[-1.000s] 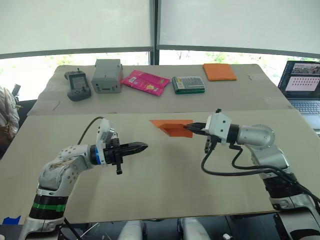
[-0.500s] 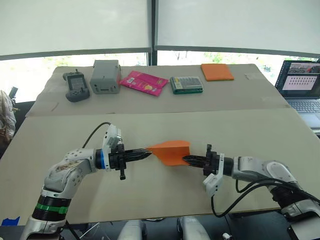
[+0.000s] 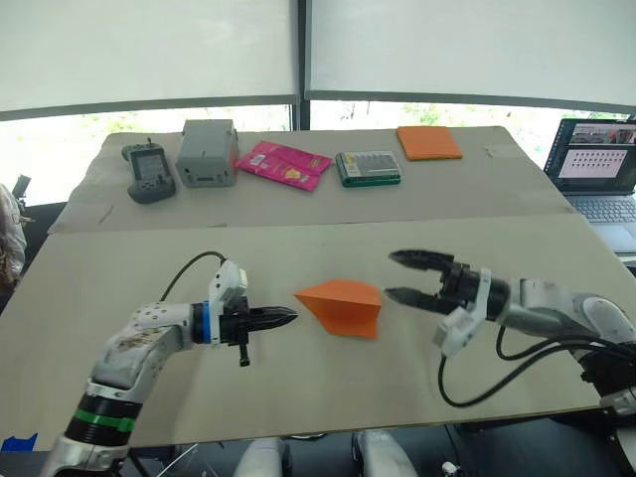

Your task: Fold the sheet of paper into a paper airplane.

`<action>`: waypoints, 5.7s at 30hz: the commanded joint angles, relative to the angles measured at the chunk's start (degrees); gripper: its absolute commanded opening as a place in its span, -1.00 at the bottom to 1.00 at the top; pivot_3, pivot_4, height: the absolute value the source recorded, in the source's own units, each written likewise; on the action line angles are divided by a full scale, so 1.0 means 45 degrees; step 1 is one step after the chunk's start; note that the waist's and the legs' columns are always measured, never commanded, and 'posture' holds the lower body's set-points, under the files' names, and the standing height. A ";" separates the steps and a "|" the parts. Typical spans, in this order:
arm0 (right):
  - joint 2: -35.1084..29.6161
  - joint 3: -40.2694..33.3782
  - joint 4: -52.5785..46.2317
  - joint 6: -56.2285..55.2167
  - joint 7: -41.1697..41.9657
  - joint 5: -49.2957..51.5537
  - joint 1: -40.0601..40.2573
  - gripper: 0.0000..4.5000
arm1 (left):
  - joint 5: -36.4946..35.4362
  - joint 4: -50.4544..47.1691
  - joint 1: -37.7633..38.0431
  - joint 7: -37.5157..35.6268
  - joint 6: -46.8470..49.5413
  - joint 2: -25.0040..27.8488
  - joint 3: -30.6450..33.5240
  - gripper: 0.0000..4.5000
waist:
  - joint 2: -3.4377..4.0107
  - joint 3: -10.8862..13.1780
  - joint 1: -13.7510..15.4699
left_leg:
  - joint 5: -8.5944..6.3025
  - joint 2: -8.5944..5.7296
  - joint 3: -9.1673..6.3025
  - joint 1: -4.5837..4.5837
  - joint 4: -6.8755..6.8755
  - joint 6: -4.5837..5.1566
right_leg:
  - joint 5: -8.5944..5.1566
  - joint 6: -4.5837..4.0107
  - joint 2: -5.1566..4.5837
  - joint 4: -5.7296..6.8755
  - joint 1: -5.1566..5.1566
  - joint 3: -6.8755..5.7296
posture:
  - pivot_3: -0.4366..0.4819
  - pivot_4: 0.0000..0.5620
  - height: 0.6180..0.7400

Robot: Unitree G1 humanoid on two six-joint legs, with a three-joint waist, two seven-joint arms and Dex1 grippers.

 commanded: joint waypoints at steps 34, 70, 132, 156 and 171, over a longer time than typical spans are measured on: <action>0.2589 0.0192 -0.3655 0.9874 0.7575 0.4654 0.3789 -0.97 | 0.1634 -0.0528 0.0221 0.0653 0.0770 -0.0324 -0.1283 -1.00 | 0.0002 -0.0001 0.0076 | -0.0024 0.0008 0.0000 0.0013 0.0007 0.0035 | 0.0013 0.0009 0.0007 0.0039 -0.0017 -0.0018 | -0.05 -0.47 1.00; 0.3595 0.0109 -0.6194 1.1979 0.7907 0.3971 0.1226 -0.97 | 0.0724 -0.0098 -0.0450 -0.0032 -0.0480 0.0433 -0.0011 -1.00 | -0.0039 -0.0022 0.0169 | -0.0021 0.0014 0.0031 0.0039 0.0007 0.0028 | -0.0001 -0.0017 0.0014 0.0100 -0.0042 -0.0003 | -0.05 -0.47 1.00; 0.3949 0.0003 -0.4638 1.3748 0.7832 0.4559 0.3586 -0.97 | 0.0911 -0.1894 0.1249 0.1767 0.2200 0.0581 -0.0607 -1.00 | -0.0027 -0.0012 0.0105 | -0.0022 0.0019 0.0015 0.0070 -0.0007 0.0027 | -0.0015 -0.0022 0.0012 0.0122 -0.0025 -0.0011 | -0.05 -0.47 1.00; 0.3868 0.0910 -0.2891 0.7394 0.3731 0.0506 0.5477 -0.97 | 0.2433 0.3800 -0.3576 -0.0313 -0.0685 -0.0511 -0.2484 -1.00 | -0.0053 -0.0027 0.0148 | -0.0019 -0.0060 0.0012 0.0105 0.0004 0.0022 | -0.0022 -0.0013 0.0006 0.0126 0.0020 -0.0001 | -0.05 -0.47 1.00; 0.3784 0.1074 -0.2778 0.7376 0.3317 0.0017 0.5647 -0.97 | 0.4072 0.7361 -0.5057 -0.4006 -0.3665 -0.1856 -0.4123 -1.00 | -0.0116 -0.0075 0.0130 | -0.0018 -0.0065 0.0011 0.0106 0.0008 0.0025 | -0.0027 -0.0004 0.0008 0.0124 0.0032 0.0003 | -0.05 -0.47 1.00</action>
